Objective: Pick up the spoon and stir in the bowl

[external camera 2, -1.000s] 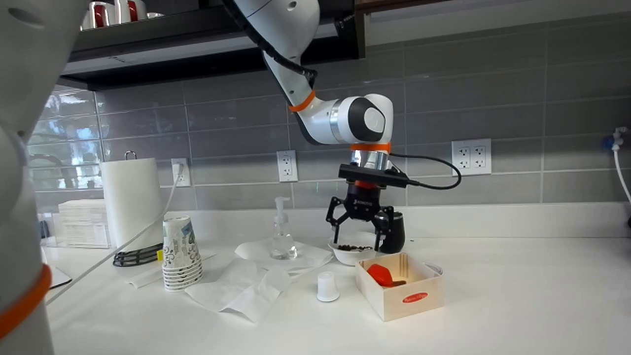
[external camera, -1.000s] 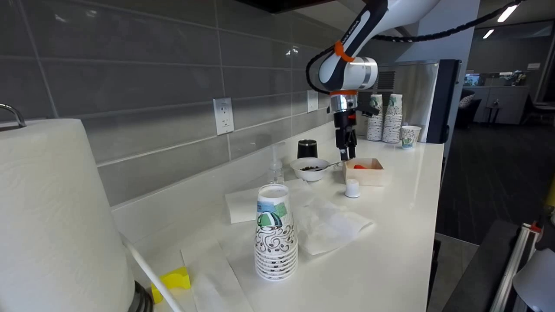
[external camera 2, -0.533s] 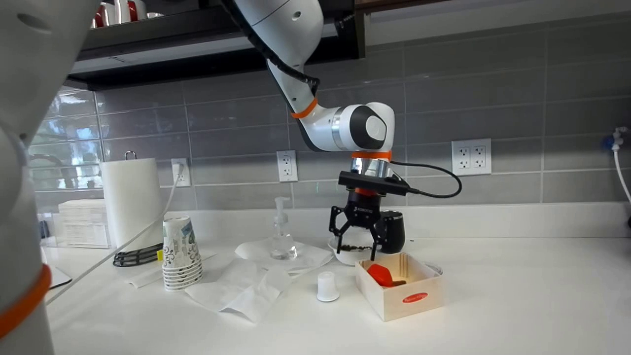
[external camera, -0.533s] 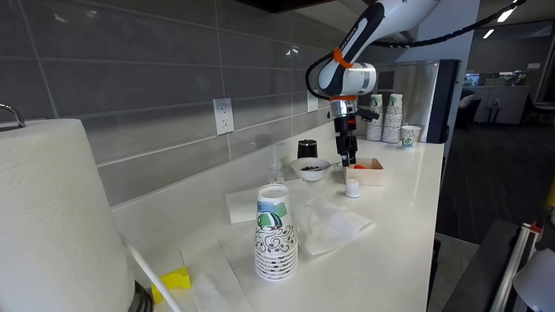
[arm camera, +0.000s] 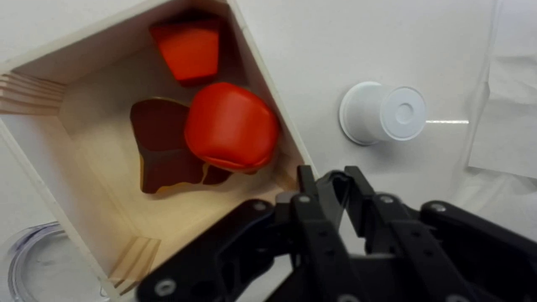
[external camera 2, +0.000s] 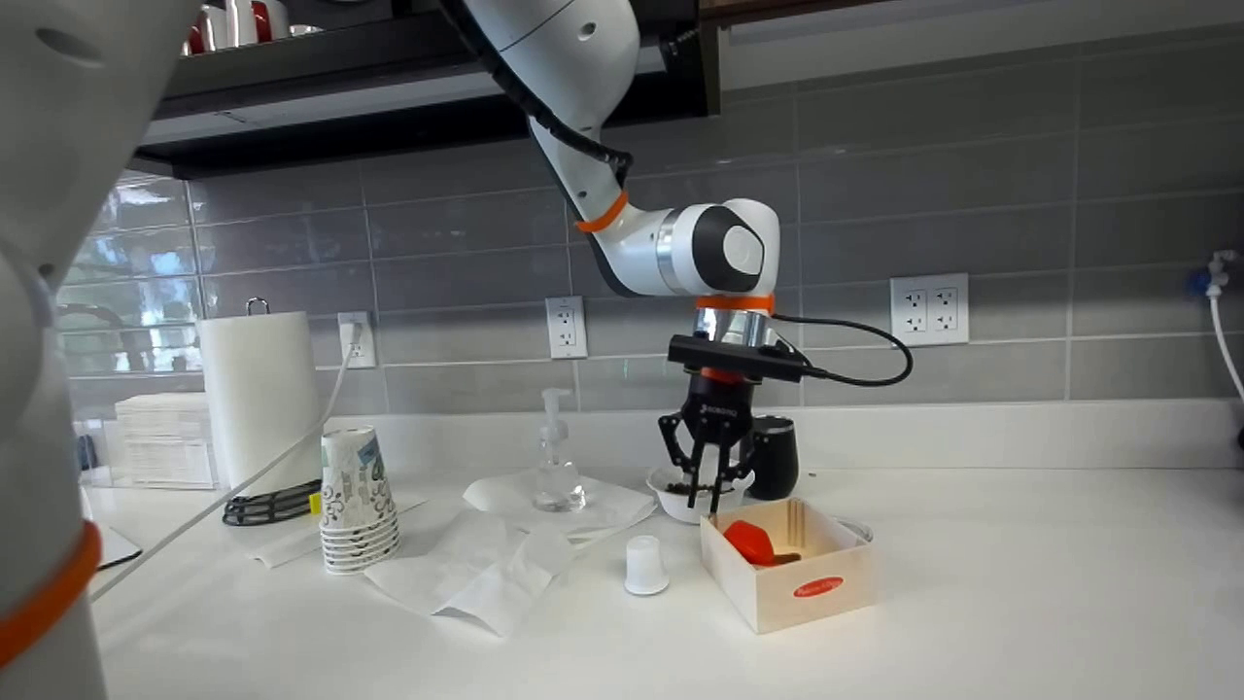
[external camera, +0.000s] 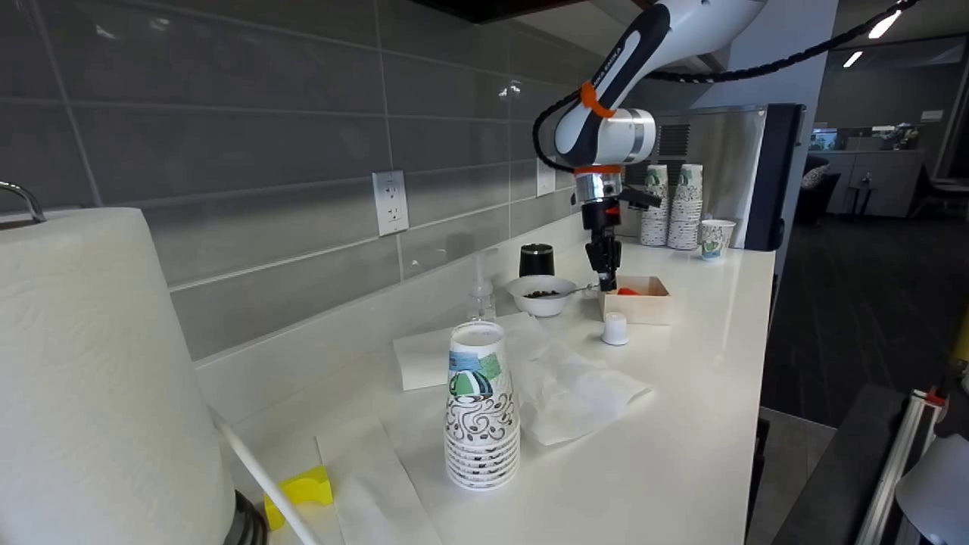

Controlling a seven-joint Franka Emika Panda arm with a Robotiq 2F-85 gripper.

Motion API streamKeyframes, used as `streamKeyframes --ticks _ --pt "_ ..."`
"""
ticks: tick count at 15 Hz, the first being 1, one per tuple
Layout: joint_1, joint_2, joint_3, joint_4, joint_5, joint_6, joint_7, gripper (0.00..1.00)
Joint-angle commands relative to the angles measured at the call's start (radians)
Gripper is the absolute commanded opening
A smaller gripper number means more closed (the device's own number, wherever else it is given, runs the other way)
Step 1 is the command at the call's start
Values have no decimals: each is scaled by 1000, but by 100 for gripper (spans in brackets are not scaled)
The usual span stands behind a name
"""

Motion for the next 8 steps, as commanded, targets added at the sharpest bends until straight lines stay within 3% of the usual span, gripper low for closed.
streamKeyframes --ticks 1,8 --pt "-20 10 15 20 -14 -21 23 6" --pt "-6 -23 6 15 -51 -65 73 6"
